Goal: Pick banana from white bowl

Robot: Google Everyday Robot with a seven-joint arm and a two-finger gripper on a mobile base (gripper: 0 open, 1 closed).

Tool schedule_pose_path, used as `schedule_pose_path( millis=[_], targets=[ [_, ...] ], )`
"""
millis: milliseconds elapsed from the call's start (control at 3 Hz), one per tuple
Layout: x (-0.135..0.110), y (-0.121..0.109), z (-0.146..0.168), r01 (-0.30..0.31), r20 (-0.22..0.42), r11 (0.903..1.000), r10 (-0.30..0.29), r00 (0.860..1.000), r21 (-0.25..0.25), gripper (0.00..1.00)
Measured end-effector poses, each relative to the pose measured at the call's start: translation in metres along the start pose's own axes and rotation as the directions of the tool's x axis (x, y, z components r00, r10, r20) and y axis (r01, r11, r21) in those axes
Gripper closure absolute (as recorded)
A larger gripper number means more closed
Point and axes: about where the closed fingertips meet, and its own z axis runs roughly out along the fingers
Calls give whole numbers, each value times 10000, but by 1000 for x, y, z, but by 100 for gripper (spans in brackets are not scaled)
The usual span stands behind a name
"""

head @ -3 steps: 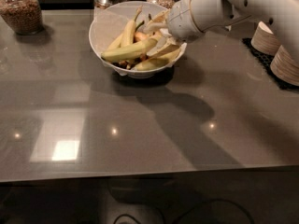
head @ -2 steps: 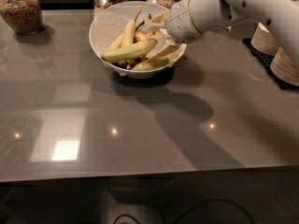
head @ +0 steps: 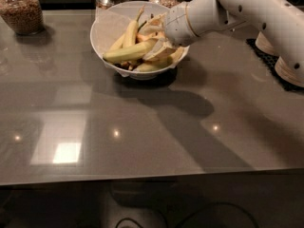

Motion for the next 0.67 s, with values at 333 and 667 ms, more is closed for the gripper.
schedule_pose_path(
  millis=[333, 667],
  targets=[
    [-2, -2, 9, -36, 230, 10000, 34, 9997, 64, 50],
    [-3, -2, 11, -45, 292, 10000, 44, 9996, 48, 69]
  ],
)
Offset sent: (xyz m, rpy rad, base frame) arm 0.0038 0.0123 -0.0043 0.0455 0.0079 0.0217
